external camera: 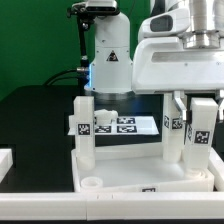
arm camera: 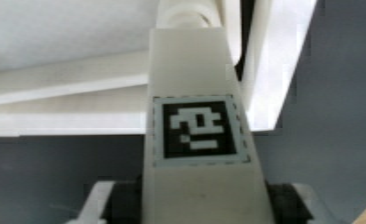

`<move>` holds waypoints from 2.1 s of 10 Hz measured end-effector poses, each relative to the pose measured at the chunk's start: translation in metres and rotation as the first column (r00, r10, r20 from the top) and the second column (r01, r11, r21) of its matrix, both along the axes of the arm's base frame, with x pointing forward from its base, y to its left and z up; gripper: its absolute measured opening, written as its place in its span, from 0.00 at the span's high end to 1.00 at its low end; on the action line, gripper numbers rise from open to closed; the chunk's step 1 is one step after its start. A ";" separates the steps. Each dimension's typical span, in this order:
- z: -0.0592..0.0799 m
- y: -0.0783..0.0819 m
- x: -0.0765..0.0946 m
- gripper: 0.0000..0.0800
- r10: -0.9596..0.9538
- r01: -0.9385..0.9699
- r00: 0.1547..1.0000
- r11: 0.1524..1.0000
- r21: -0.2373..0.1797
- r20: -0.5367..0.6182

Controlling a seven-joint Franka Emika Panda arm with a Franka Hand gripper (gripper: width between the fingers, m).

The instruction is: Assemble desk

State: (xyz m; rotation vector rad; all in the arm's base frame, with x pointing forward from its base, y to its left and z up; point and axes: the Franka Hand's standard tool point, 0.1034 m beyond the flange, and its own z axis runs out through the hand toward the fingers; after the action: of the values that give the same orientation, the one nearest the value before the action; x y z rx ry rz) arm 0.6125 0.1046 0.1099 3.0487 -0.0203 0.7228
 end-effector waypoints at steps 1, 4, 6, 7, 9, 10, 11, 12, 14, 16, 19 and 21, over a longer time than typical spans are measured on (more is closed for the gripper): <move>-0.003 0.000 -0.001 0.64 0.002 -0.002 1.000 1.000 -0.002 0.004; -0.002 0.000 0.002 0.64 0.004 -0.004 0.999 1.000 -0.008 0.045; -0.003 0.000 0.002 0.44 0.004 -0.004 0.999 1.000 -0.008 0.045; -0.003 0.000 0.002 0.28 0.004 -0.004 0.999 1.000 -0.008 0.044; 0.005 0.001 0.008 0.20 -0.008 0.008 1.000 1.000 0.009 -0.021; 0.007 0.002 0.010 0.20 -0.025 0.027 0.996 0.999 0.025 -0.085; 0.009 0.004 0.011 0.19 -0.040 0.048 0.982 0.998 0.039 -0.186; 0.009 0.006 0.011 0.19 -0.041 0.054 0.964 0.998 0.044 -0.263; 0.003 0.001 0.002 0.19 -0.047 0.069 0.920 0.997 0.042 -0.390; 0.007 -0.003 0.010 0.19 -0.054 0.081 0.900 0.996 0.044 -0.432; 0.005 -0.004 0.008 0.54 -0.096 0.128 0.896 0.991 0.046 -0.434; 0.004 -0.004 0.008 0.64 -0.236 0.285 0.867 0.958 0.047 -0.439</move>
Offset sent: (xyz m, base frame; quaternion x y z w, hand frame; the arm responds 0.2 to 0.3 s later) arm 0.0000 0.0000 0.0000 0.0000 0.0000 0.0000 1.0000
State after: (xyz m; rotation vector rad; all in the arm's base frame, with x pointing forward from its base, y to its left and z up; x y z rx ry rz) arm 0.6206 0.1010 0.1142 3.1402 -0.4744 0.0240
